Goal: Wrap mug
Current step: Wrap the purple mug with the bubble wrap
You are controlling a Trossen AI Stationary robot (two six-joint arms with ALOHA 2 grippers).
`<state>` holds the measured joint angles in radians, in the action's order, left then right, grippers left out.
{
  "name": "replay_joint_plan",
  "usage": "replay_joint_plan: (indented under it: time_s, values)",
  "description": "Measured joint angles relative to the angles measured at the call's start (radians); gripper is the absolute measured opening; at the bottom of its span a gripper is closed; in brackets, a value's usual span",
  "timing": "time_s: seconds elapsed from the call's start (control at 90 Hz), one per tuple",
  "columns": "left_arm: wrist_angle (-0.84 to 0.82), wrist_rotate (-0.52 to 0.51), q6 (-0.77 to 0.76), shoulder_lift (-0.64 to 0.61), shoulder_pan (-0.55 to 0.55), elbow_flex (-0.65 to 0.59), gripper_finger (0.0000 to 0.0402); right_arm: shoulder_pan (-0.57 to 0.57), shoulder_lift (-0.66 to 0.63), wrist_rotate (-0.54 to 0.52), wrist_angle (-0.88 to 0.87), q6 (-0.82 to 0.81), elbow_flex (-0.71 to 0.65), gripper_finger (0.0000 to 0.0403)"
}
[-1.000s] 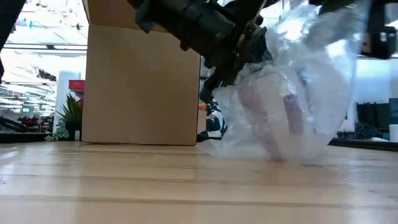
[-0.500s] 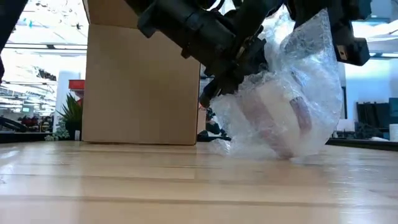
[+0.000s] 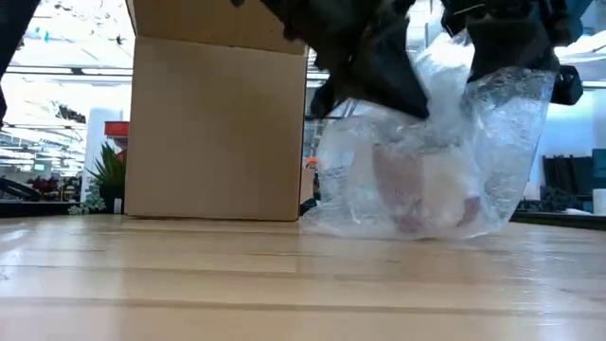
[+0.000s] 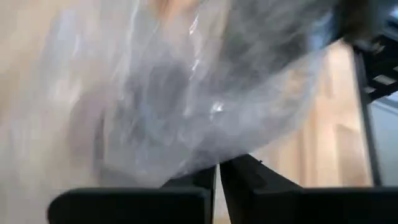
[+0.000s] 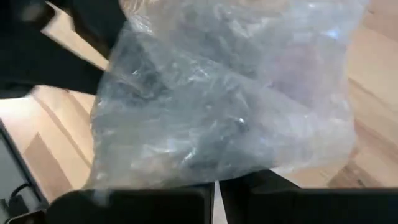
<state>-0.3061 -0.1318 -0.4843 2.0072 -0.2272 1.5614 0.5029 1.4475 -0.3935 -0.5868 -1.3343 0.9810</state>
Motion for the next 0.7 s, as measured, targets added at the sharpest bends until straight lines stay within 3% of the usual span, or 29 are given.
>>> replay_joint_plan:
  time_s: [0.356, 0.7]
  values:
    - [-0.061, -0.057, -0.010, 0.001, 0.039, 0.030, 0.0000, -0.054, -0.088, 0.009, -0.121, 0.036, 0.000, 0.0000]
    - [-0.106, -0.060, 0.002, 0.001, 0.136, 0.012, 0.0000, -0.240, -0.091, 0.174, -0.116, 0.266, 0.000, 0.0014]
